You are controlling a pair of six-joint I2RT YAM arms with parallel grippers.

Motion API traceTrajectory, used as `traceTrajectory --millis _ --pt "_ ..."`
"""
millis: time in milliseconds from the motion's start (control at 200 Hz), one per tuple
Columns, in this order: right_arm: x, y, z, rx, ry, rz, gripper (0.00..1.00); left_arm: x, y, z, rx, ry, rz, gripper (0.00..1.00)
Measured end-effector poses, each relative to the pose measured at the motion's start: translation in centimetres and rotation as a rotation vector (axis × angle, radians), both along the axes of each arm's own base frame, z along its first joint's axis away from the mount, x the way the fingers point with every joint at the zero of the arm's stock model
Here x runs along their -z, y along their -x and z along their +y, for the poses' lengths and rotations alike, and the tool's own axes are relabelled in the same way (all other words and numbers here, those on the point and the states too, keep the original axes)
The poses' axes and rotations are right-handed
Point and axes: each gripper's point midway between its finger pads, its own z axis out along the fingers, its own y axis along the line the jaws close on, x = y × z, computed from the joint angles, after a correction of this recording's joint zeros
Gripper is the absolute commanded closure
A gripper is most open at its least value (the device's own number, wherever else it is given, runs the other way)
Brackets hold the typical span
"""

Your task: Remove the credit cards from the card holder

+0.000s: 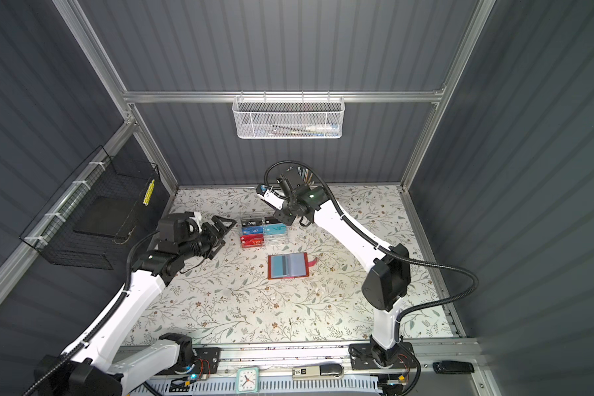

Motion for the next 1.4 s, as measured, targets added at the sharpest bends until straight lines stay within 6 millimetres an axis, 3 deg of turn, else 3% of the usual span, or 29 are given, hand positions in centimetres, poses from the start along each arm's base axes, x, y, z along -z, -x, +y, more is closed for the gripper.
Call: traceTrajectory --millis 175,390,540,675,1006,1401 --pt "2.6 -0.8 -0.5 -0.066 0.16 0.004 1.0 3.9 2.0 0.6 0.04 -0.071 0.015 0.0" --pt "4.1 -1.6 0.4 -0.207 0.276 -0.028 1.0 5.0 2.8 1.1 0.06 -0.128 -0.022 0.0" --pt "3.7 -2.3 3.0 -0.306 0.299 -0.078 1.0 6.6 2.8 1.1 0.067 -0.142 -0.021 0.0" --pt "4.5 -2.0 5.5 -0.383 0.307 -0.089 1.0 8.5 3.0 1.2 0.07 -0.15 0.017 0.0" --pt "8.8 -0.8 9.3 -0.498 0.326 -0.061 1.0 8.3 2.9 1.4 0.067 -0.169 -0.002 0.0" --pt "10.9 -2.4 10.5 -0.498 0.317 -0.087 1.0 8.3 2.9 1.6 0.067 -0.188 -0.009 0.0"
